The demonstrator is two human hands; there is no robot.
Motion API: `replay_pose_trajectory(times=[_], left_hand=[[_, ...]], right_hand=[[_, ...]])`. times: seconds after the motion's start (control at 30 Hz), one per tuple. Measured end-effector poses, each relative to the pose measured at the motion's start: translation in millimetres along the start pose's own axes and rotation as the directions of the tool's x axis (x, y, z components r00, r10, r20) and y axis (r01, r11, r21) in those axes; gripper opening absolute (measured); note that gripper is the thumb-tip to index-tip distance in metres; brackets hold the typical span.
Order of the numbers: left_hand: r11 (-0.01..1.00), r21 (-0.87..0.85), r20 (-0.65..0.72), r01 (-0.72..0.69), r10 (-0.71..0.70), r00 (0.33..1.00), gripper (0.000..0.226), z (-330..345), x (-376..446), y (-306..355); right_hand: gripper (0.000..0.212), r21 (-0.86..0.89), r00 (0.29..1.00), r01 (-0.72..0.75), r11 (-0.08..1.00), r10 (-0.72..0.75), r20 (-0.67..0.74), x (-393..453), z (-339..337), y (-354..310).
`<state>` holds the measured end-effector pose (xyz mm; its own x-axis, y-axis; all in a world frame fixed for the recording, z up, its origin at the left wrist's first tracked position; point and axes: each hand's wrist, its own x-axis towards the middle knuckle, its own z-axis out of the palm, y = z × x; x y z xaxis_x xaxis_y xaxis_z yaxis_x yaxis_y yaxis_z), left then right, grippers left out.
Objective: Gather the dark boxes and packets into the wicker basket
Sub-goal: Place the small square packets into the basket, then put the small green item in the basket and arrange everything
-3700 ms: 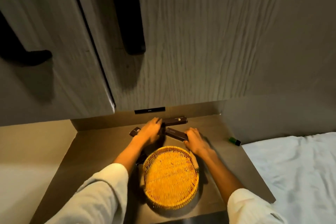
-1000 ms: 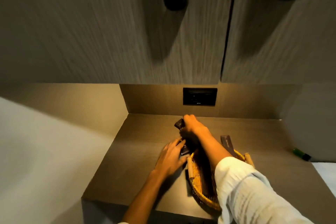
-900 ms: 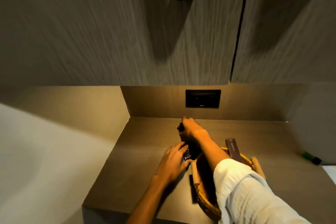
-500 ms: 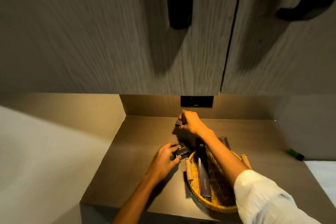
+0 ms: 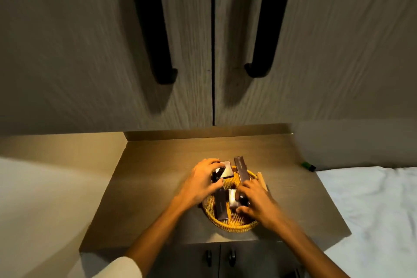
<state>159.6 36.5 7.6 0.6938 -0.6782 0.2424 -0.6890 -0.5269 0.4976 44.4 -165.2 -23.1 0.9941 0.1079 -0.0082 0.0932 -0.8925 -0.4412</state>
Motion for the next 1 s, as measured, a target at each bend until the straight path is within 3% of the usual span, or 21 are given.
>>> replay_pose_trajectory(times=[0.17, 0.3, 0.53, 0.7, 0.77, 0.83, 0.9, 1.0], left_hand=[[0.976, 0.21, 0.14, -0.049, 0.019, 0.99, 0.033, 38, 14, 17], [0.964, 0.266, 0.173, 0.025, -0.073, 0.982, 0.035, 53, 14, 10], [0.947, 0.32, 0.274, 0.031, -0.124, 0.954, 0.025, 55, 17, 5], [0.938, 0.343, 0.322, 0.044, -0.162, 0.933, 0.023, 59, 21, 14], [0.947, 0.315, 0.289, 0.06, -0.156, 0.945, 0.027, 59, 20, 14], [0.961, 0.265, 0.186, 0.079, -0.131, 0.974, 0.028, 59, 16, 13], [0.972, 0.218, 0.07, 0.093, -0.111, 0.991, 0.034, 60, 12, 11], [0.968, 0.203, -0.051, 0.145, -0.138, 0.989, 0.053, 66, 13, 16]], right_hand=[[0.034, -0.157, 0.998, 0.034, 0.987, -0.041, -0.039, -17, 15, 7], [0.024, -0.111, 0.998, 0.045, 0.993, -0.05, -0.046, -14, 21, 10], [0.029, -0.104, 0.999, -0.035, 0.994, 0.032, -0.027, -12, 32, 20], [0.021, -0.072, 0.999, 0.024, 0.997, -0.026, -0.021, -15, 24, 17], [0.019, 0.057, 0.998, 0.046, 0.997, -0.043, -0.043, -18, 13, 14], [0.017, 0.196, 0.98, -0.002, 0.981, 0.041, -0.193, -22, 1, 18], [0.01, 0.314, 0.908, -0.089, 0.945, 0.206, -0.364, -20, -14, 32], [0.007, 0.38, 0.797, -0.243, 0.892, 0.407, -0.447, -9, -38, 71]])
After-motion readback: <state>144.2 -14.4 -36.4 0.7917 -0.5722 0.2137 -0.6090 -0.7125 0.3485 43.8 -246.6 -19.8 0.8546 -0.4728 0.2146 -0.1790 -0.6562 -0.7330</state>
